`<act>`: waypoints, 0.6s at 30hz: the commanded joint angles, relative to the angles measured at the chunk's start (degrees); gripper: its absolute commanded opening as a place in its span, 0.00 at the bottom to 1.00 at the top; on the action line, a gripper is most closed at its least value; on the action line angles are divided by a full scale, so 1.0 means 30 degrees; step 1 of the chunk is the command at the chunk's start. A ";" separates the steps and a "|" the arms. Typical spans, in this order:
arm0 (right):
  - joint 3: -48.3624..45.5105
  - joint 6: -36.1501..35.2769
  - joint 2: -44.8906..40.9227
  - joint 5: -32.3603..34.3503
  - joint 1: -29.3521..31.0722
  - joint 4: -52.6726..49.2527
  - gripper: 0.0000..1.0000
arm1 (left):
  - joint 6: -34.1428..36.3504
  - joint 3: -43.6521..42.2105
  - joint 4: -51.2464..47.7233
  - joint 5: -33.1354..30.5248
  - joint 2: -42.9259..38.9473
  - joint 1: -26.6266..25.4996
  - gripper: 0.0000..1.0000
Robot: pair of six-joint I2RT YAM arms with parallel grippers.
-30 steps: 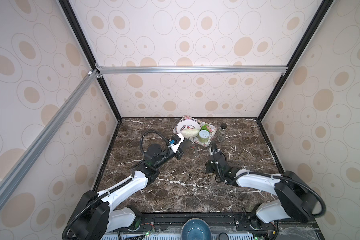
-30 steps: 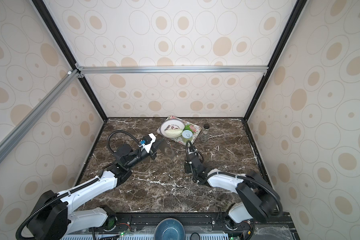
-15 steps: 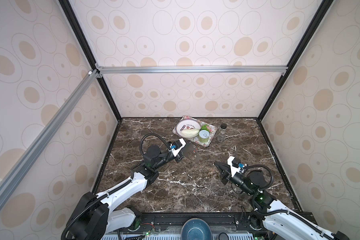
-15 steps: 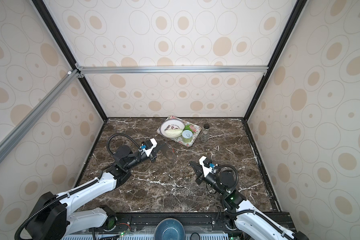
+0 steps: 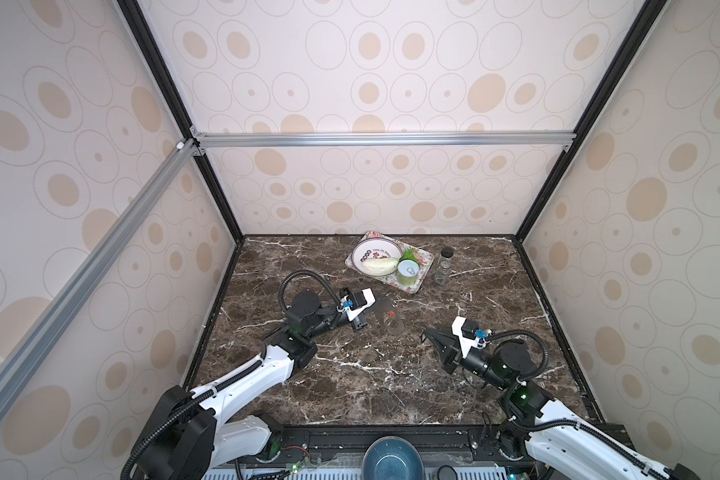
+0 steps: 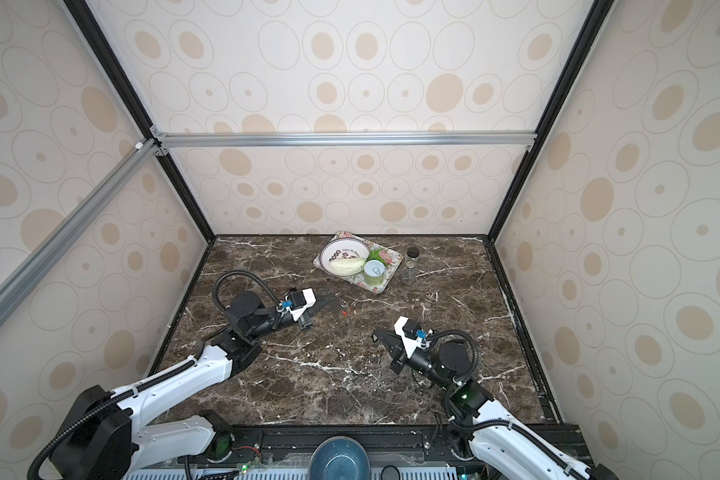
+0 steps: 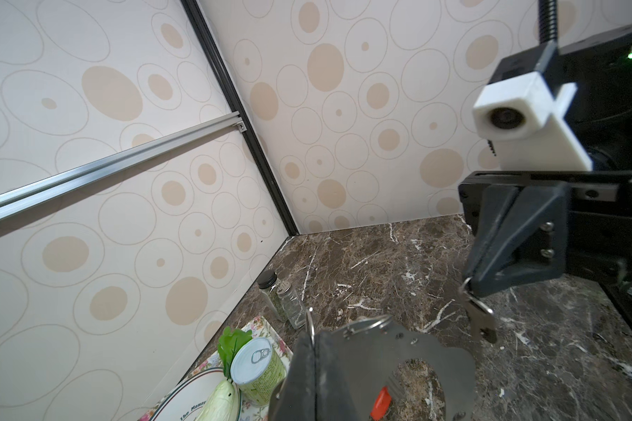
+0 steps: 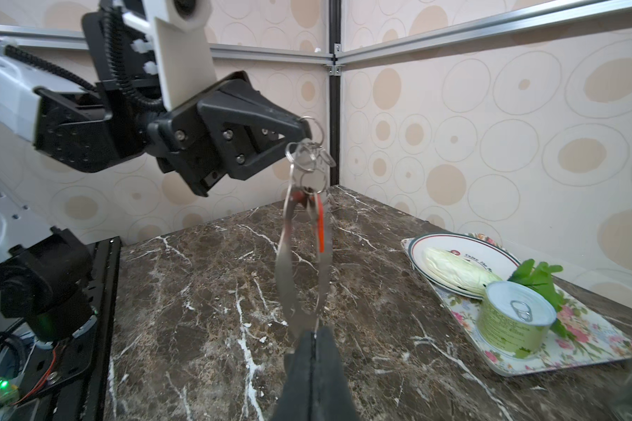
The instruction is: Put the keys on the keyring
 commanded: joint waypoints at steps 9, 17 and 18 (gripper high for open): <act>0.1751 0.0411 0.1182 0.2498 -0.0047 -0.1776 0.00 | 0.2152 0.0642 -0.0125 0.1629 0.0802 -0.0169 0.00; 0.1831 -0.0291 0.2176 -0.0328 -0.0069 -0.1346 0.00 | 0.4754 0.0506 -0.0824 0.3356 0.1198 -0.0222 0.00; 0.1813 -0.0351 0.2344 -0.0431 -0.0046 -0.1312 0.00 | 0.5216 0.0374 -0.0856 0.3522 0.1190 -0.0298 0.00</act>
